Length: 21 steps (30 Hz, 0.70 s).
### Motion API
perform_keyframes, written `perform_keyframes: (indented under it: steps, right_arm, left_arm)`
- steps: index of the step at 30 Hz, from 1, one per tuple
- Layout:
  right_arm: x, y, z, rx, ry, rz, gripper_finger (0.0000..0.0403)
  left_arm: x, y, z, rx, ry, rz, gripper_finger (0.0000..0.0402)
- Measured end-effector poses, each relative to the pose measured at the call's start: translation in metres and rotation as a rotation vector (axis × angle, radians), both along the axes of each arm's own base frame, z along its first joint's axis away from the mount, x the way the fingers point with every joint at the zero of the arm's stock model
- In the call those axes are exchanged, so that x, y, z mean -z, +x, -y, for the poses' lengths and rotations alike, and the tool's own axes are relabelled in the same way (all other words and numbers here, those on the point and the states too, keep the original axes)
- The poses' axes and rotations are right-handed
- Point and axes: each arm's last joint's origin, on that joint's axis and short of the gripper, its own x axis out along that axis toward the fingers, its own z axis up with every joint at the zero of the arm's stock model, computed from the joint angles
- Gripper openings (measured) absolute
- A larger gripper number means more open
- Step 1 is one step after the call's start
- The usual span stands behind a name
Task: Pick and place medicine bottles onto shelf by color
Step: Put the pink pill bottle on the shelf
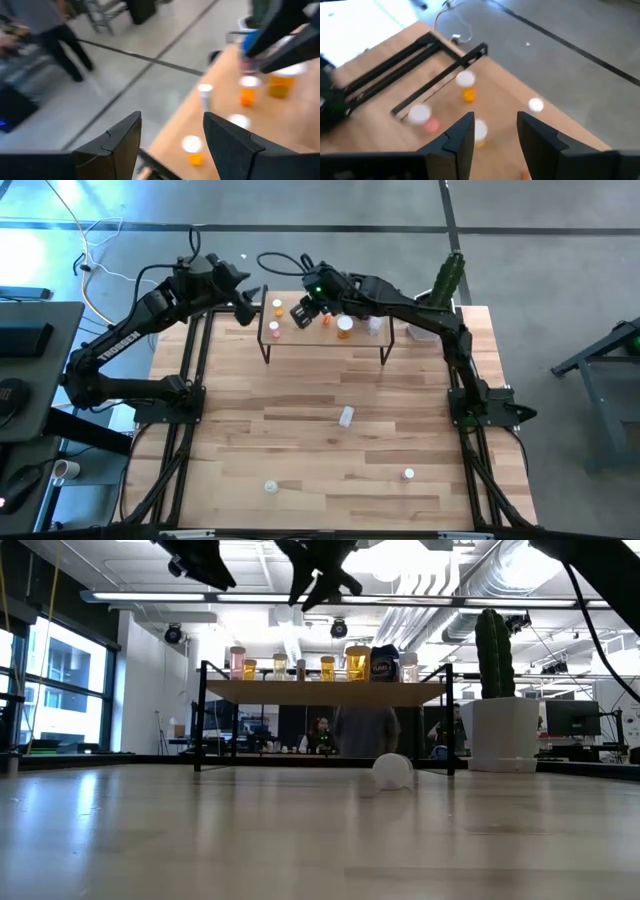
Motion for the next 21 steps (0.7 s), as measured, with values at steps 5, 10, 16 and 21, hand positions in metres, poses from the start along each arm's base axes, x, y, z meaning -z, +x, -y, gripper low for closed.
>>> perform_keyframes:
  steps: [5,10,16,21]
  right_arm:
    - [-0.005,-0.006,-0.014,-0.108,0.045,-0.035,0.0138]
    - [-0.014,-0.018,-0.028,-0.175,0.042,-0.088,0.0138]
    - [-0.028,-0.037,-0.044,-0.226,0.043,-0.145,0.0138]
    - [-0.032,-0.052,-0.062,-0.258,0.075,-0.218,0.0138]
  left_arm:
    - [-0.001,-0.002,0.008,0.109,-0.074,0.059,0.0204]
    - [-0.002,-0.003,0.018,0.196,-0.147,0.119,0.0204]
    - [-0.001,-0.002,0.031,0.243,-0.218,0.125,0.0204]
    - [0.006,0.0,0.041,0.261,-0.294,0.085,0.0204]
